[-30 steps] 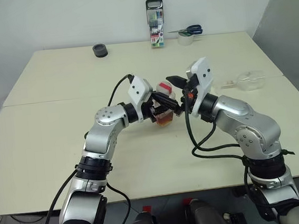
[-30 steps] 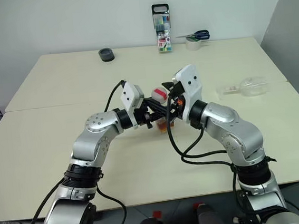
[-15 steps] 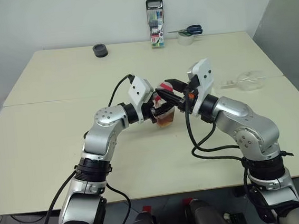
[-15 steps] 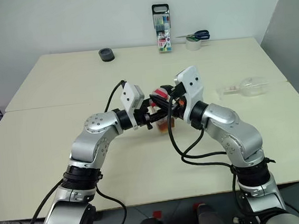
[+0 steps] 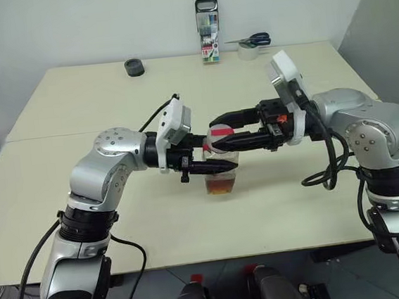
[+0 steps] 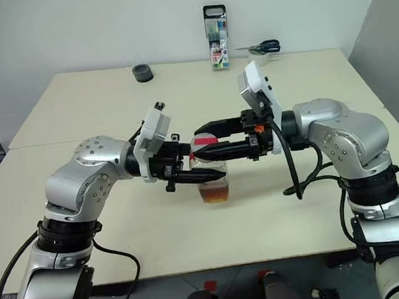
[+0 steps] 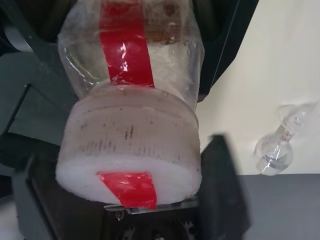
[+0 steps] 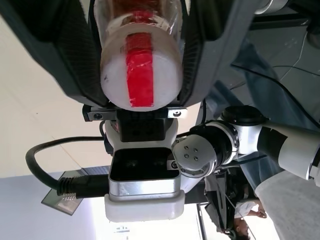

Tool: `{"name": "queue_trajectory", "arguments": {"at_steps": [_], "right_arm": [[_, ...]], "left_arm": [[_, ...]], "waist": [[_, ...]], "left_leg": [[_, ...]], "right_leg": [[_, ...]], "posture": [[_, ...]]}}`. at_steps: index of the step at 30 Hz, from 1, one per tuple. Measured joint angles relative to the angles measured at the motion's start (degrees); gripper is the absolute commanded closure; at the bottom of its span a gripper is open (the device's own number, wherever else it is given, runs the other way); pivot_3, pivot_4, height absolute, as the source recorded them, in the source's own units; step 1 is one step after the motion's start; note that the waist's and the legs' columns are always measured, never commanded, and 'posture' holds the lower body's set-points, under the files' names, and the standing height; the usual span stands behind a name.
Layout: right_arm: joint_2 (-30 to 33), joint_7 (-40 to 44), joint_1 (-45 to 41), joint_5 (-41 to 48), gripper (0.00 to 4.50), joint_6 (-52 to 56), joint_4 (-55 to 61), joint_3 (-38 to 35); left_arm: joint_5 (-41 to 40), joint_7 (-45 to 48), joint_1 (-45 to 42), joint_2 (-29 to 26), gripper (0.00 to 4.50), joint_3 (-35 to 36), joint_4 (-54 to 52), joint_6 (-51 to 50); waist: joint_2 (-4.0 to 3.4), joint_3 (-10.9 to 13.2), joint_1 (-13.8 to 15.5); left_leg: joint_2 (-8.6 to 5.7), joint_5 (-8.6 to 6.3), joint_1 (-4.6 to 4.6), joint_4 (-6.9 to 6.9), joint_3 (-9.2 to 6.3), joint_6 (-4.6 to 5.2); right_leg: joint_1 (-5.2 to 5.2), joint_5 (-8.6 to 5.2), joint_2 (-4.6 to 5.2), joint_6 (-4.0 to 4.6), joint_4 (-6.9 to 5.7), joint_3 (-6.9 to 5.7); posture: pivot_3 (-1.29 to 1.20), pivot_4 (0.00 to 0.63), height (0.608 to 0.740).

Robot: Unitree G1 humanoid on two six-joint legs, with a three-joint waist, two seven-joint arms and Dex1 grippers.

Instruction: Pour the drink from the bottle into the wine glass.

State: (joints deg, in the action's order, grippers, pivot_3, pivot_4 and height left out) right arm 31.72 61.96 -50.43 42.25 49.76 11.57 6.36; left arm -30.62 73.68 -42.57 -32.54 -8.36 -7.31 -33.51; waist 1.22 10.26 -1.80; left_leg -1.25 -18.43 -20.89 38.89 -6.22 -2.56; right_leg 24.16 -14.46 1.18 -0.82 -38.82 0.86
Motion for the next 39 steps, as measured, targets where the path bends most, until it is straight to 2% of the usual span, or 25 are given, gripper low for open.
{"name": "queue_trajectory", "arguments": {"at_steps": [2, 3, 5, 9, 14, 19, 25, 28, 33, 39], "right_arm": [[-0.1, -3.2, 1.0, 0.9, 0.95, 2.6, 0.7, -1.4], [-0.1, -5.4, 2.3, 1.7, 0.53, 3.6, 1.9, -3.2], [-0.1, -11.4, 7.2, 2.0, 0.03, 5.0, 6.8, -7.5], [-4.4, -23.7, 14.6, 1.5, 0.03, 6.0, 14.5, -9.7], [-14.2, -40.7, 15.0, -6.0, 0.03, 3.6, 20.1, -6.8], [-16.6, -45.1, 15.0, -11.9, 0.03, -0.2, 19.7, -3.2], [-16.8, -44.9, 15.0, -11.9, 0.03, -1.3, 19.5, -3.0], [-17.2, -44.3, 15.0, -11.2, 0.90, -1.4, 19.5, -3.2], [-17.8, -43.4, 15.0, -9.3, 2.62, -1.4, 19.6, -3.1], [-17.5, -42.9, 15.1, -9.2, 2.63, -1.5, 19.5, -3.1]], "left_arm": [[1.0, -1.4, -2.2, 1.4, 2.50, -0.1, 2.1, 2.1], [1.6, -2.3, -2.4, 1.5, 2.50, 0.1, 2.8, 2.9], [2.6, -5.1, -2.3, 1.9, 2.50, 1.1, 4.4, 3.5], [4.8, -9.7, -0.9, 2.9, 2.50, 2.0, 6.1, 4.9], [5.1, -13.4, -0.2, 5.3, 2.50, 2.0, 6.1, 5.2], [5.5, -14.6, -0.1, 5.3, 2.50, 2.0, 6.1, 5.1], [5.5, -14.5, -0.1, 5.6, 2.50, 2.0, 6.1, 5.2], [5.5, -14.6, -0.1, 5.9, 2.50, 1.9, 6.1, 5.2], [5.6, -14.6, -0.1, 5.9, 2.50, 1.9, 6.1, 5.2], [5.7, -14.6, 0.0, 5.9, 2.50, 1.9, 6.1, 5.3]], "waist": [[0.02, 0.0, 0.3], [0.02, 0.0, 0.3], [0.02, 0.0, 0.3], [-0.03, 0.1, -0.1], [-0.05, 0.1, -0.2], [-0.05, 0.1, 0.0], [-0.05, 0.1, 0.0], [-0.05, 0.1, -0.1], [-0.05, 0.1, -0.1], [-0.05, 0.1, 0.0]], "left_leg": [[-0.02, 0.11, -0.06, 0.03, -0.08, -0.20], [-0.01, 0.11, -0.06, 0.03, -0.10, -0.21], [0.01, 0.12, -0.07, -0.03, -0.13, -0.22], [0.02, 0.12, -0.09, -0.05, 0.06, -0.23], [0.04, 0.14, -0.04, -0.04, 0.01, -0.26], [0.00, 0.14, -0.08, -0.02, 0.02, -0.26], [0.00, 0.14, -0.07, -0.02, 0.02, -0.25], [0.00, 0.13, -0.07, -0.03, 0.02, -0.24], [0.00, 0.13, -0.07, -0.03, 0.02, -0.23], [0.00, 0.13, -0.07, -0.03, 0.02, -0.23]], "right_leg": [[0.02, 0.00, 0.12, 0.00, 0.05, -0.01], [0.02, 0.00, 0.13, 0.00, 0.07, 0.00], [0.03, 0.00, 0.15, -0.01, 0.11, 0.03], [0.20, 0.00, 0.15, -0.01, -0.05, 0.17], [0.20, 0.00, 0.10, -0.01, -0.15, 0.14], [0.19, 0.00, 0.11, -0.01, -0.08, 0.13], [0.19, 0.00, 0.11, -0.01, -0.08, 0.13], [0.19, 0.00, 0.10, -0.01, -0.08, 0.13], [0.19, 0.00, 0.10, -0.01, -0.09, 0.12], [0.18, 0.00, 0.10, -0.01, -0.09, 0.12]], "posture": [[0.00, 0.150, 0.740], [0.00, 0.150, 0.740], [0.00, 0.150, 0.740], [0.00, 0.150, 0.740], [0.00, 0.150, 0.740], [0.00, 0.150, 0.740], [0.00, 0.150, 0.740], [0.00, 0.150, 0.740], [0.00, 0.150, 0.740], [0.00, 0.150, 0.740]]}}
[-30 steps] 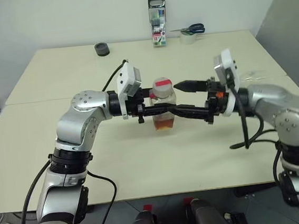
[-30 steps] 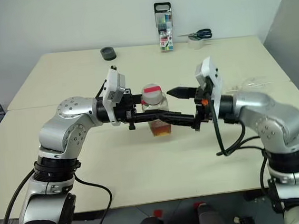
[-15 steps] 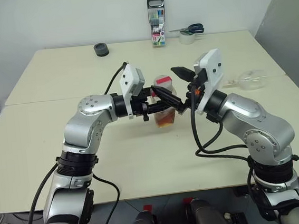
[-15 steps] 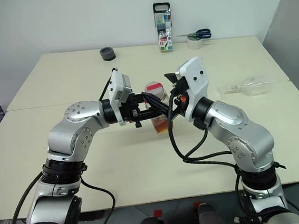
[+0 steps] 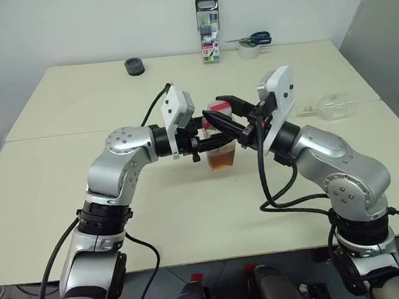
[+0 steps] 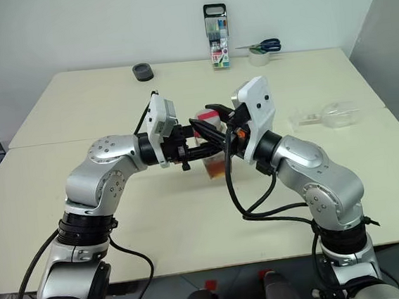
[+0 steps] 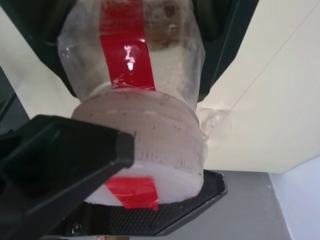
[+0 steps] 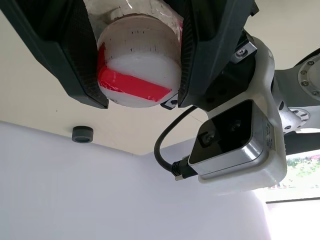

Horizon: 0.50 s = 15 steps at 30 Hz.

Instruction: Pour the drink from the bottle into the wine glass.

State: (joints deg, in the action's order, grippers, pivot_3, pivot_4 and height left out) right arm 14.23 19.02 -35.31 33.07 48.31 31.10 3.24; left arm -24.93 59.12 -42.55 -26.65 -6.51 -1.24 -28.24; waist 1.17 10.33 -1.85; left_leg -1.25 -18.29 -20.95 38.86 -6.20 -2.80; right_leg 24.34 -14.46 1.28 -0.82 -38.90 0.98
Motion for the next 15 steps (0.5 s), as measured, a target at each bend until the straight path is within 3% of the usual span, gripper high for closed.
{"name": "queue_trajectory", "arguments": {"at_steps": [4, 9, 12, 15], "right_arm": [[5.1, 8.1, -1.8, 3.3, 2.63, -0.2, -3.6, -0.8], [15.4, 32.3, -8.9, 4.2, 2.63, -6.5, -17.3, 2.8], [15.7, 38.6, -11.9, 3.9, 2.63, -9.1, -23.4, 4.4], [15.7, 39.8, -13.4, 4.1, 1.63, -8.9, -25.1, 4.3]], "left_arm": [[-0.5, 0.8, 1.2, 0.1, 2.50, -0.5, -0.9, -0.4], [-1.1, 6.4, 1.4, -1.5, 2.50, -2.4, -1.2, -0.6], [-1.0, 7.3, 1.3, -1.9, 2.50, -2.6, -1.2, -0.6], [-1.1, 7.3, 1.1, -2.1, 2.50, -2.2, -1.3, -0.6]], "waist": [[-0.01, 0.0, 0.0], [-0.05, 0.0, -0.1], [-0.04, 0.0, -0.2], [-0.04, 0.0, 0.0]], "left_leg": [[-0.04, 0.00, 0.01, 0.01, 0.01, 0.03], [-0.08, -0.12, 0.08, 0.01, 0.17, 0.26], [-0.02, -0.11, 0.08, 0.00, 0.11, 0.25], [0.04, -0.02, 0.05, 0.01, -0.02, 0.09]], "right_leg": [[-0.04, 0.00, -0.01, 0.00, 0.02, -0.02], [-0.15, 0.00, -0.19, 0.00, 0.06, -0.10], [-0.11, 0.00, -0.12, 0.01, 0.03, -0.04], [-0.11, 0.00, -0.03, 0.01, 0.05, -0.06]], "posture": [[0.00, 0.150, 0.740], [0.00, 0.150, 0.740], [0.00, 0.150, 0.740], [0.00, 0.150, 0.740]]}}
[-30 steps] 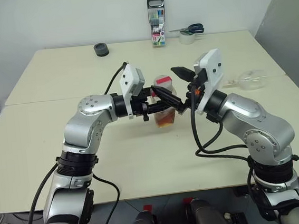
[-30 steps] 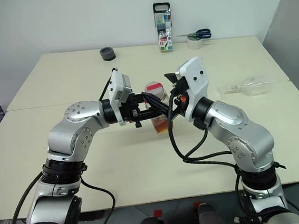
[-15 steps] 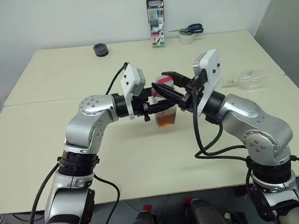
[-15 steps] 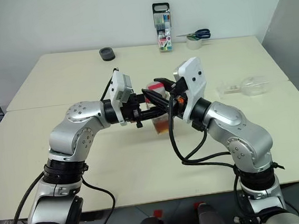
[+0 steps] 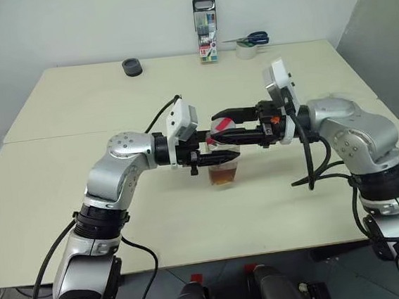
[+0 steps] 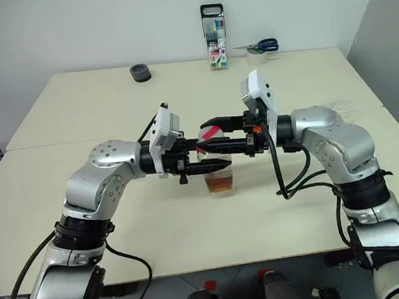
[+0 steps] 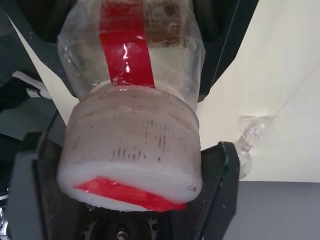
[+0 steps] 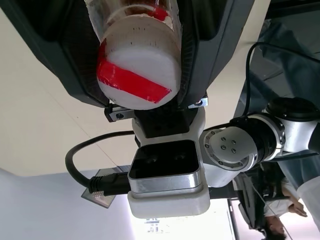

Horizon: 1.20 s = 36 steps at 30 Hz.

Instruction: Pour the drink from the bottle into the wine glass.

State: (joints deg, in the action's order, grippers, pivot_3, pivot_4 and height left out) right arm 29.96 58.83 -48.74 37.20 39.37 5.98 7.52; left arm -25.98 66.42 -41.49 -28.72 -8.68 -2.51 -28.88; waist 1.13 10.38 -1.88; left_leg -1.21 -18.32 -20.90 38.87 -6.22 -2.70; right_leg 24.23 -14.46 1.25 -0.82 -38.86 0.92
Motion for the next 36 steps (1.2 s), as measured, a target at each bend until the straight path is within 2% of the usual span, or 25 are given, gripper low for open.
{"name": "queue_trajectory", "arguments": {"at_steps": [4, 5, 11, 17, 22, 27, 36], "right_arm": [[1.6, -3.2, 2.8, 2.7, 0.24, 4.6, 4.4, -4.0], [1.6, -5.6, 4.2, 3.7, 0.02, 6.5, 6.5, -5.7], [-2.1, -23.8, 11.7, 11.4, 0.02, 15.7, 20.5, -15.1], [-7.8, -36.1, 15.8, 11.5, 0.02, 17.2, 29.8, -12.2], [-9.6, -40.2, 15.8, 7.0, 0.02, 14.6, 29.2, -8.9], [-9.7, -40.4, 15.8, 2.9, 0.02, 11.5, 27.2, -7.4], [-8.6, -40.1, 16.8, 4.2, 0.02, 10.8, 27.4, -8.6]], "left_arm": [[-0.6, -0.4, 0.8, 0.5, 2.50, -0.1, -2.7, -0.4], [-0.7, -1.0, 1.3, 0.6, 2.50, 0.1, -3.3, -0.6], [-0.8, -4.9, 4.1, 2.2, 2.50, 0.4, -4.5, -0.9], [-0.9, -6.2, 3.9, 2.7, 2.50, 0.4, -4.3, -1.0], [-0.7, -5.7, 1.5, 2.6, 2.50, 0.4, -2.4, -0.8], [-0.7, -5.7, 0.7, 2.6, 2.50, 0.4, -1.4, -0.7], [-0.6, -6.0, 0.3, 2.6, 2.50, 0.4, -1.1, -0.8]], "waist": [[0.01, 0.0, 0.4], [0.01, 0.0, 0.4], [0.01, 0.0, 0.4], [-0.01, 0.0, 0.1], [-0.01, 0.0, 0.1], [-0.01, 0.0, 0.1], [-0.01, 0.0, 0.1]], "left_leg": [[-0.05, 0.02, -0.09, 0.02, -0.07, -0.05], [-0.05, 0.02, -0.09, 0.02, -0.07, -0.05], [-0.01, 0.03, -0.06, -0.03, -0.09, -0.06], [-0.03, 0.03, 0.00, 0.00, 0.00, -0.05], [-0.06, 0.04, 0.00, 0.01, 0.01, -0.06], [-0.05, 0.04, 0.00, 0.01, 0.02, -0.06], [-0.05, 0.03, -0.01, 0.00, 0.01, -0.04]], "right_leg": [[-0.02, 0.00, 0.09, -0.01, 0.12, -0.02], [-0.02, 0.00, 0.11, -0.01, 0.13, -0.01], [0.01, 0.00, 0.09, -0.01, 0.05, 0.05], [0.00, -0.01, 0.05, -0.01, -0.06, 0.03], [0.00, -0.01, 0.03, -0.02, -0.05, 0.03], [0.00, -0.01, 0.03, -0.02, -0.03, 0.04], [0.00, -0.01, 0.03, -0.02, -0.03, 0.03]], "posture": [[0.00, 0.150, 0.740], [0.00, 0.150, 0.740], [0.00, 0.150, 0.740], [0.00, 0.150, 0.740], [0.00, 0.150, 0.740], [0.00, 0.150, 0.740], [0.00, 0.150, 0.740]]}}
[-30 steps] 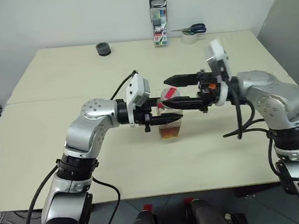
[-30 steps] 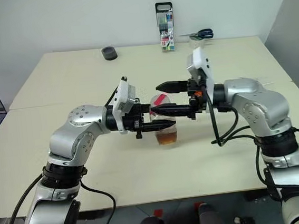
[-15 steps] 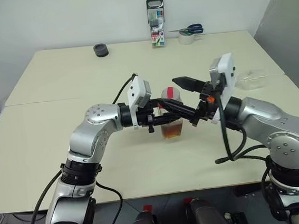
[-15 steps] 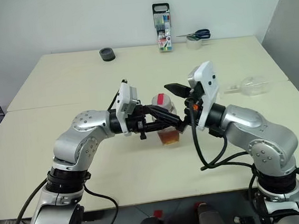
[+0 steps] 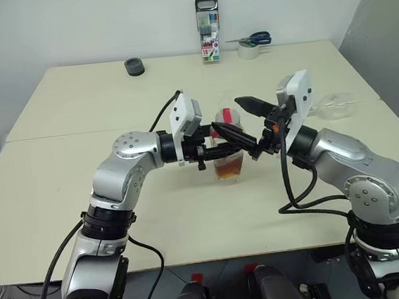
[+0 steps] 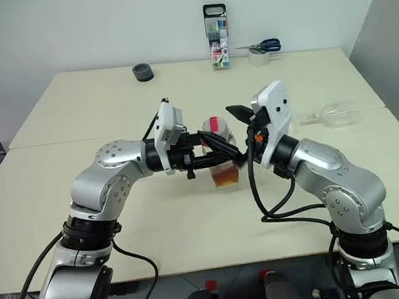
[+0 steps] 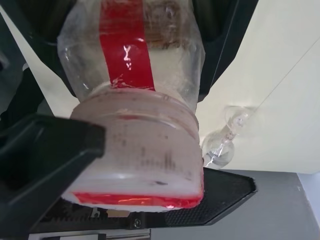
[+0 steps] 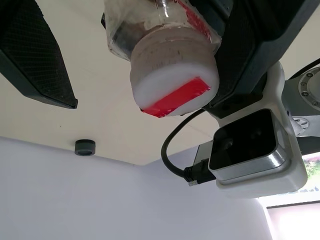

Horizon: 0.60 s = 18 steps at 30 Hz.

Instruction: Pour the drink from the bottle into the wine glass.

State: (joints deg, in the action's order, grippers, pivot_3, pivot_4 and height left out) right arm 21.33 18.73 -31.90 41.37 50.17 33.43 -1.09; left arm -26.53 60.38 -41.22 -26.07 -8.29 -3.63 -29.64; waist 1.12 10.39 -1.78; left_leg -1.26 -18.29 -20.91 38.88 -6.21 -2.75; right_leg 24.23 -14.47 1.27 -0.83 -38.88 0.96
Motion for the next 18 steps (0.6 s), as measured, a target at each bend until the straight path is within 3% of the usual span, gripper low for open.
{"name": "queue_trajectory", "arguments": {"at_steps": [18], "right_arm": [[6.7, 0.0, 1.9, 9.4, 0.02, 3.3, 2.4, -6.4]], "left_arm": [[0.2, 0.2, -0.4, 0.0, 2.50, 0.1, 1.5, 0.4]], "waist": [[0.00, 0.0, 0.0]], "left_leg": [[0.00, -0.02, 0.00, 0.00, 0.02, 0.04]], "right_leg": [[-0.01, 0.00, -0.01, 0.00, 0.00, 0.00]], "posture": [[0.00, 0.150, 0.740]]}}
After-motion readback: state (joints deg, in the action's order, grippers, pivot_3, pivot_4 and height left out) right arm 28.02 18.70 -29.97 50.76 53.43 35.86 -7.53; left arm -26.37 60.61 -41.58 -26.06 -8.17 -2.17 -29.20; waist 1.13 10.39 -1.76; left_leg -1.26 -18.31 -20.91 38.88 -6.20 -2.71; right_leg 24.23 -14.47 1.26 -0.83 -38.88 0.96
